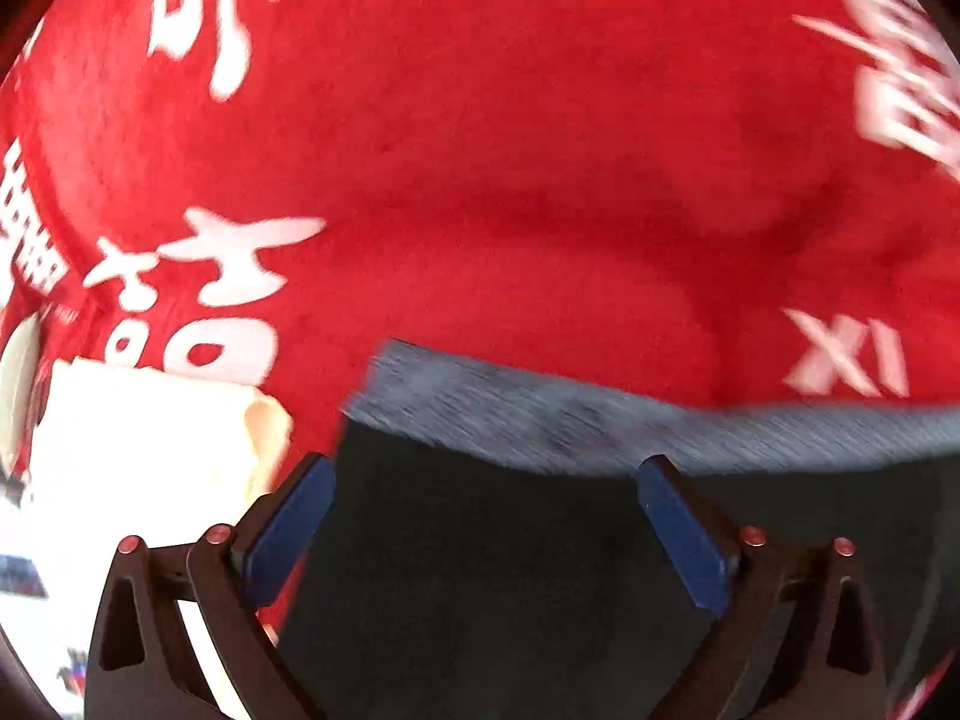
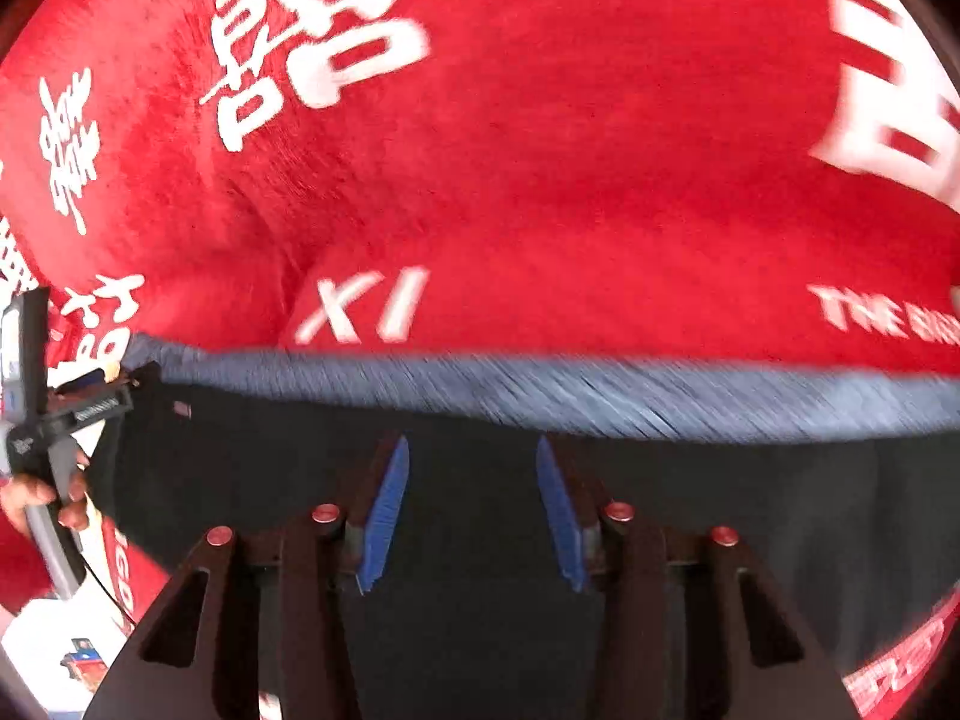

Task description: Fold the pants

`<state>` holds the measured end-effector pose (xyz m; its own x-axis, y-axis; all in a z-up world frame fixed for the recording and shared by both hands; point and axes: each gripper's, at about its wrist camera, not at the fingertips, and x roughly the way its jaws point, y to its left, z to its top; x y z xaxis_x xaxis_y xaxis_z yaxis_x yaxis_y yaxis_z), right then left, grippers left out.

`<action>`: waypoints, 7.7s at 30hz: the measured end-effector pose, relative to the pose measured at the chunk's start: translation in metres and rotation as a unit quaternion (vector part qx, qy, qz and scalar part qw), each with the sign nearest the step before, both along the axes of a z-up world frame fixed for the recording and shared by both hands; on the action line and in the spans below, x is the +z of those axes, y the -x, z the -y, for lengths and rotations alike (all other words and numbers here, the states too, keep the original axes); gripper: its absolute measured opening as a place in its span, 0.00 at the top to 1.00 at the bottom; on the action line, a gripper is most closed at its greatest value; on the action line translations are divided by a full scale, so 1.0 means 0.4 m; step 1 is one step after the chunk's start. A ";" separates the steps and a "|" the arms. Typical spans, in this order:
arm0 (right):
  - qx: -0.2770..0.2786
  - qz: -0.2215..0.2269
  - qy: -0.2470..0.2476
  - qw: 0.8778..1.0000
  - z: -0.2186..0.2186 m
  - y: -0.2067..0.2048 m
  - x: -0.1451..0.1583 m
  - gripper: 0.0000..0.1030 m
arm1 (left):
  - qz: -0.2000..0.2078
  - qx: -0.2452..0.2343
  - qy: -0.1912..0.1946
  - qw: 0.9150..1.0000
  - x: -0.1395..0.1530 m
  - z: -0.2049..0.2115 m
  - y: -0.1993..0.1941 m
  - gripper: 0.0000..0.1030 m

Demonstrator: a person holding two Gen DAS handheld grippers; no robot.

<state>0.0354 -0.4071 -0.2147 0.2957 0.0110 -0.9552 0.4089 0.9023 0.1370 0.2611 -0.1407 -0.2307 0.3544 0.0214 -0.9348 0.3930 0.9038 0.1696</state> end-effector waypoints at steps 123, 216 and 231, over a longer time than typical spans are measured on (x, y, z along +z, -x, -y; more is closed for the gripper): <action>0.177 -0.021 0.255 0.950 -0.248 0.196 -0.026 0.84 | -0.063 -0.005 0.073 0.995 0.042 0.104 0.339 0.06; 0.009 0.018 -0.163 0.986 -0.006 0.030 -0.077 0.73 | -0.141 -0.072 0.108 0.981 0.045 0.197 0.510 0.35; 0.077 -0.006 -0.127 0.989 -0.118 0.127 0.001 0.69 | -0.160 0.009 0.090 0.983 0.020 0.090 0.482 0.30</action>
<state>-0.0153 -0.3600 -0.2144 0.2608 0.2948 -0.9193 0.2716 0.8913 0.3630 0.0685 -0.1767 -0.2227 0.0434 -0.1504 -0.9877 0.3845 0.9150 -0.1224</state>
